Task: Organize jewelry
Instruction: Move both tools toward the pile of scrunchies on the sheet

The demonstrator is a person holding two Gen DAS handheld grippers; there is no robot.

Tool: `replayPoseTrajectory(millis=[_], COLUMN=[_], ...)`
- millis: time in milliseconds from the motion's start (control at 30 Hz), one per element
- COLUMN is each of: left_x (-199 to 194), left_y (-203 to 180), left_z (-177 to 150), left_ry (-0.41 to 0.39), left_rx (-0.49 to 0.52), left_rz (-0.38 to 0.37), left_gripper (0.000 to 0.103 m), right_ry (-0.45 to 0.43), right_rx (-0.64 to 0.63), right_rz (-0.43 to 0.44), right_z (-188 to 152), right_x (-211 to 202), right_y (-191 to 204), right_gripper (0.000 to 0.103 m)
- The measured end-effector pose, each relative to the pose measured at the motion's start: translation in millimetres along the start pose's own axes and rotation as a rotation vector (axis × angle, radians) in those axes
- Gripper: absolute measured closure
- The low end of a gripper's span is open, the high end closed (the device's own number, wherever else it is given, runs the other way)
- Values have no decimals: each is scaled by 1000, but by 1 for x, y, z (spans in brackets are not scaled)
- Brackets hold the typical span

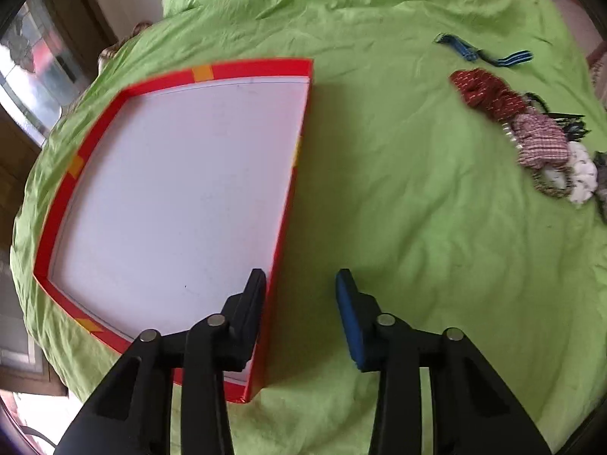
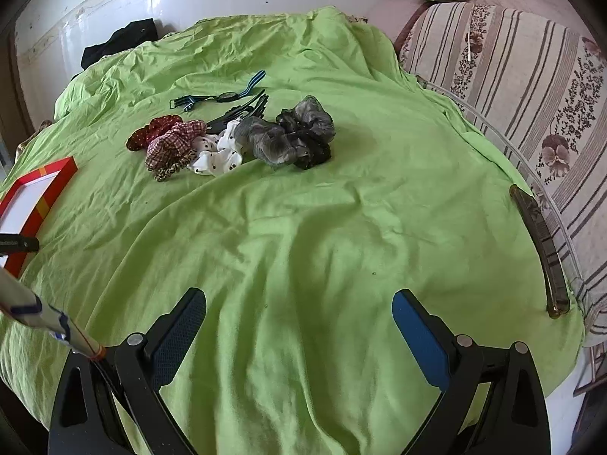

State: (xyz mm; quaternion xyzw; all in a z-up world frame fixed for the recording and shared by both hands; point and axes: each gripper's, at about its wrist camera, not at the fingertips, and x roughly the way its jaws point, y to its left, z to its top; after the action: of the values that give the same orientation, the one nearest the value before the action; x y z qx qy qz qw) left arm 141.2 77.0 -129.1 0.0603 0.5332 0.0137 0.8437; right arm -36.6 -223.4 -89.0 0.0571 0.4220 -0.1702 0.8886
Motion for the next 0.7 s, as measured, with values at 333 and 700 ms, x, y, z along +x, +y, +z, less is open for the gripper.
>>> replayPoseTrajectory(millis=[333,700], left_x=[-23,-134], left_y=[-15,-21], left_z=[-34,-44], left_ry=[-24,-307], left_rx=[38,73], left_rz=[-37,-56], left_gripper=[70,30], right_ry=[35,-75], right_rx=[25,33], right_rz=[43,60], right_z=[-5,3], right_x=[8,-36], right_y=[1,1], right_gripper=[3,3])
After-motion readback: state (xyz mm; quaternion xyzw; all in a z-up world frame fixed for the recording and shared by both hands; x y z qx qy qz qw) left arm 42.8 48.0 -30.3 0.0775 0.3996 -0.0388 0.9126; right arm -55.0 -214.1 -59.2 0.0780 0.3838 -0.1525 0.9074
